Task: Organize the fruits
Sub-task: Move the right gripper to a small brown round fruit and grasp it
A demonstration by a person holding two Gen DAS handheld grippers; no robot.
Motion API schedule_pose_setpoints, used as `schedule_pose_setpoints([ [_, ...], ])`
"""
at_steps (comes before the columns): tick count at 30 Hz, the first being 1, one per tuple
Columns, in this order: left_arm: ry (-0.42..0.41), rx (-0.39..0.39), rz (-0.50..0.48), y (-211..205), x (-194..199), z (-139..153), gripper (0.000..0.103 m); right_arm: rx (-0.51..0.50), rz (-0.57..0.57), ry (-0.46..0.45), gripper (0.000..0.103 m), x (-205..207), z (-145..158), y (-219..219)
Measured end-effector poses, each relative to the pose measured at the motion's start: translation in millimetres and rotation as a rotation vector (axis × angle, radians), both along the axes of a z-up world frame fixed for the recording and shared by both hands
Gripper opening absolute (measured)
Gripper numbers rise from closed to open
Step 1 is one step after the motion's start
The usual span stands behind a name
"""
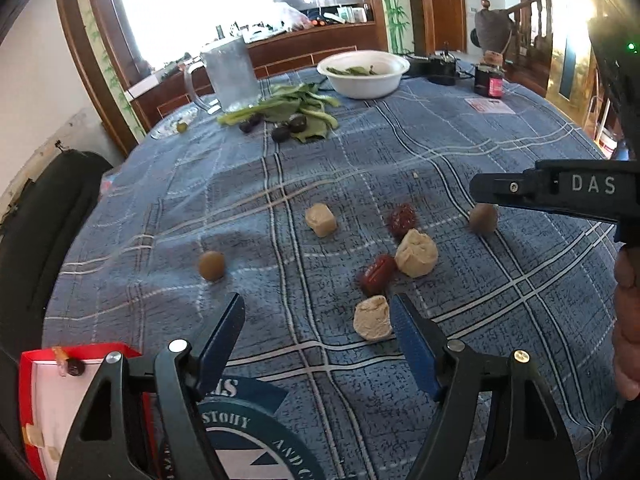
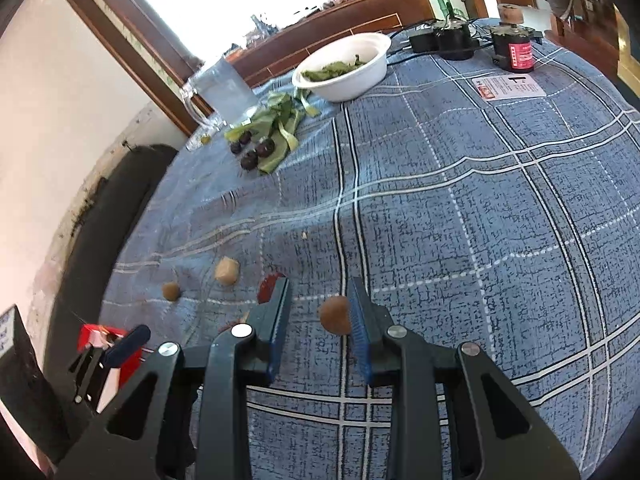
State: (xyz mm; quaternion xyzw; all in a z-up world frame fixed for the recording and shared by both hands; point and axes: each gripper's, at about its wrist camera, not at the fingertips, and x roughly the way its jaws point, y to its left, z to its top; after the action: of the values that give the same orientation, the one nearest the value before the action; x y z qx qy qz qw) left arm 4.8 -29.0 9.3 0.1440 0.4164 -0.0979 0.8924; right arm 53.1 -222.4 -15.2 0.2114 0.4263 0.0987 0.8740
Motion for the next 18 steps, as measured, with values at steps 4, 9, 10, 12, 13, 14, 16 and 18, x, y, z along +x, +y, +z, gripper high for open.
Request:
schedule_pose_setpoints([
  [4, 0.033, -0.026, -0.023, 2.6, -2.0, -6.0, 0.073, -0.036, 0.003, 0.022, 0.031, 2.8, -7.2, 3.7],
  [9, 0.091, -0.056, -0.041, 1.7, 1.9, -16.0, 0.062, -0.140, 0.009, 0.039, 0.031, 4.5, -12.6, 16.3],
  [10, 0.094, -0.059, -0.039, 1.9, 2.4, -16.6, 0.062, -0.159, 0.008, 0.047, 0.031, 5.3, -14.4, 18.0],
  [12, 0.093, -0.066, -0.035, 1.8, 4.2, -16.5, 0.060, -0.186, -0.004, 0.058, 0.028, 6.4, -17.3, 18.0],
  [13, 0.098, -0.075, -0.034, 1.3, 6.3, -16.3, 0.057, -0.191, -0.007, 0.055, 0.027, 6.2, -16.5, 17.8],
  [14, 0.102, -0.084, -0.034, 0.7, 7.9, -16.3, 0.054, -0.189, -0.009, 0.053, 0.025, 6.2, -16.5, 16.8],
  [16, 0.109, -0.095, -0.041, -1.6, 9.5, -16.5, 0.048, -0.182, -0.010, 0.053, 0.025, 6.4, -16.7, 16.1],
  [18, 0.111, -0.098, -0.055, -5.1, 8.5, -16.5, 0.039, -0.186, -0.012, 0.052, 0.025, 6.5, -16.7, 16.8],
])
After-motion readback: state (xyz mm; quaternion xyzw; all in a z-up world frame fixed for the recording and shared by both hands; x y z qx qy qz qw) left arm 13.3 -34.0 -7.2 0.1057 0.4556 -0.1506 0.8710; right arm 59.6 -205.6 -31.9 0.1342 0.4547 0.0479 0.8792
